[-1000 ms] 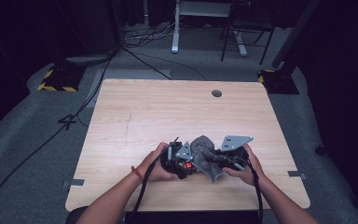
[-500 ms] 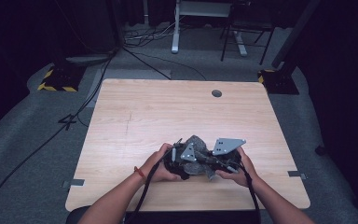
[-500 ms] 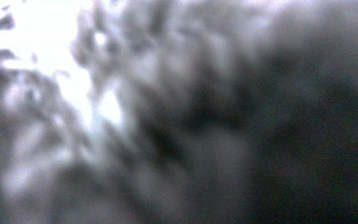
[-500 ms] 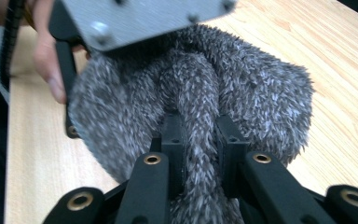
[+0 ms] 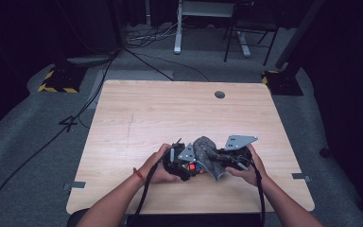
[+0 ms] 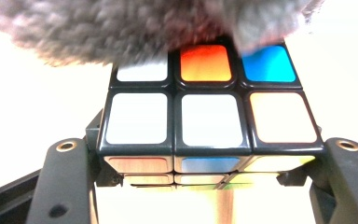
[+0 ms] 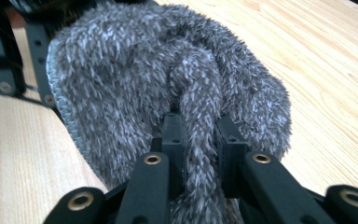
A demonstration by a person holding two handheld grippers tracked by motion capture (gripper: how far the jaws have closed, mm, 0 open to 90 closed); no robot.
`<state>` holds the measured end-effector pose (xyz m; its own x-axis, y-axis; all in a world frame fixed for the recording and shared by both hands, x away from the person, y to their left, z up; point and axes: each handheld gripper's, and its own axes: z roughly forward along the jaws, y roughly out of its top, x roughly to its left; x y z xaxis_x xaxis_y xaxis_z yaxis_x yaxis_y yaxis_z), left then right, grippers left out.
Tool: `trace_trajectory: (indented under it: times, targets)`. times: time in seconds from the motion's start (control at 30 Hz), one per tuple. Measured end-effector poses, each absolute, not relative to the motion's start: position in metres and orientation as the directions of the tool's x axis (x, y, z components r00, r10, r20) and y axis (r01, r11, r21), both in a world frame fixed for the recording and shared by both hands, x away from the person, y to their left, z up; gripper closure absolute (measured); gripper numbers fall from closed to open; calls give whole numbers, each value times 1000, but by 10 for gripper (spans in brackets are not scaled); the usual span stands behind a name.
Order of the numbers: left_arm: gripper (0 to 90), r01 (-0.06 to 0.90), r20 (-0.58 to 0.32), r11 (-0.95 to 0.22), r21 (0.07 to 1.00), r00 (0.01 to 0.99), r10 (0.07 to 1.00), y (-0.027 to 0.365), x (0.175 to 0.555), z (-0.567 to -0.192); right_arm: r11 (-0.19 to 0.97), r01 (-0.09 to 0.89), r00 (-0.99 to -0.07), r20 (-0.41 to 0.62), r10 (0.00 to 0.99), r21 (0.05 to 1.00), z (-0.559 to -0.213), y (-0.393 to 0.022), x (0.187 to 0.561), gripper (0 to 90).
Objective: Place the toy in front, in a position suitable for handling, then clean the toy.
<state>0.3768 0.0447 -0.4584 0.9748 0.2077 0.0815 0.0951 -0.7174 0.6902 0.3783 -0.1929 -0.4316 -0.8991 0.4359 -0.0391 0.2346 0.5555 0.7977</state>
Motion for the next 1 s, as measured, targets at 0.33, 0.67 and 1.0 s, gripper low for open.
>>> trace_trajectory:
  times: [0.33, 0.67, 1.0]
  targets:
    - [340, 87, 76, -706, 702, 978, 196, 48, 376, -456, 557, 239, -899, -36, 436, 795, -434, -197, 378, 781]
    - [339, 77, 78, -697, 713, 979, 188, 50, 376, -454, 563, 254, -896, -28, 444, 787, -438, -206, 379, 781]
    - [339, 84, 64, -638, 765, 977, 205, 55, 377, -443, 590, 282, -887, -29, 462, 757, -446, -211, 384, 781]
